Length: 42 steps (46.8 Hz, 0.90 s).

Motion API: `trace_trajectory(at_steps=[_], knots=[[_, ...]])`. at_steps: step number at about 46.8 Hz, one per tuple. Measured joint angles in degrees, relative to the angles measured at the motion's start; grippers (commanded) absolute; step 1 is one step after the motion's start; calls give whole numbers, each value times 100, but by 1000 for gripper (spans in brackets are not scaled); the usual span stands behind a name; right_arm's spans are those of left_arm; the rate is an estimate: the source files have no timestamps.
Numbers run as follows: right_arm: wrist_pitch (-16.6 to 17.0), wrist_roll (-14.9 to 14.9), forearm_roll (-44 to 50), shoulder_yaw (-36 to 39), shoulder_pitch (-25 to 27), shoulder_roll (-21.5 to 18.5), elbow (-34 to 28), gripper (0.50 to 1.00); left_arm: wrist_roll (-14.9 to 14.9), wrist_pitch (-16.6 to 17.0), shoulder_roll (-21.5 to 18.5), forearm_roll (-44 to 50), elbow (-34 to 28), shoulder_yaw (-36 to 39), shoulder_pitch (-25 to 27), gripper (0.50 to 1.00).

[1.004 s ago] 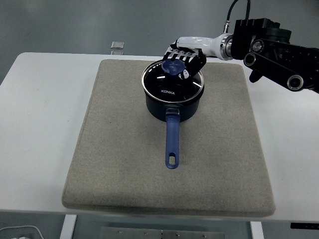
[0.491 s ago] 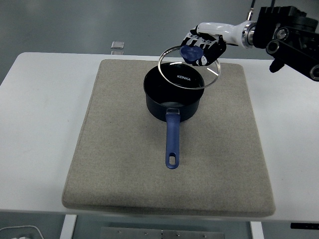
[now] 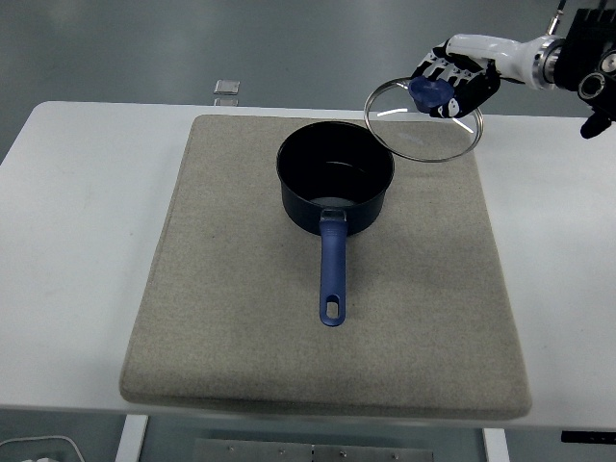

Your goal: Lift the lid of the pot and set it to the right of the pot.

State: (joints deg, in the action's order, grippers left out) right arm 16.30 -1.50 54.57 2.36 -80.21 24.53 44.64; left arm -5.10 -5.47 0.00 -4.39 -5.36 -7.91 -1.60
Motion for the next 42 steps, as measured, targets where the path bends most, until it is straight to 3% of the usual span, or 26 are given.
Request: trace_trajectory(at_steps=[14, 30, 38, 42], knots=[[-148, -26, -46, 29, 322, -37, -460, 529, 1, -4, 0, 0, 0, 0, 2, 1000], [-439, -27, -201, -50, 812, -158, -486, 539, 1, -3, 0, 0, 0, 0, 1, 1000], [-486, -27, -187, -55, 897, -302, -482, 572, 1, -2, 0, 0, 0, 0, 1, 1000], [-565, -27, -166, -56, 984, -372, -482, 615, 1, -3, 0, 0, 0, 0, 2, 1000]])
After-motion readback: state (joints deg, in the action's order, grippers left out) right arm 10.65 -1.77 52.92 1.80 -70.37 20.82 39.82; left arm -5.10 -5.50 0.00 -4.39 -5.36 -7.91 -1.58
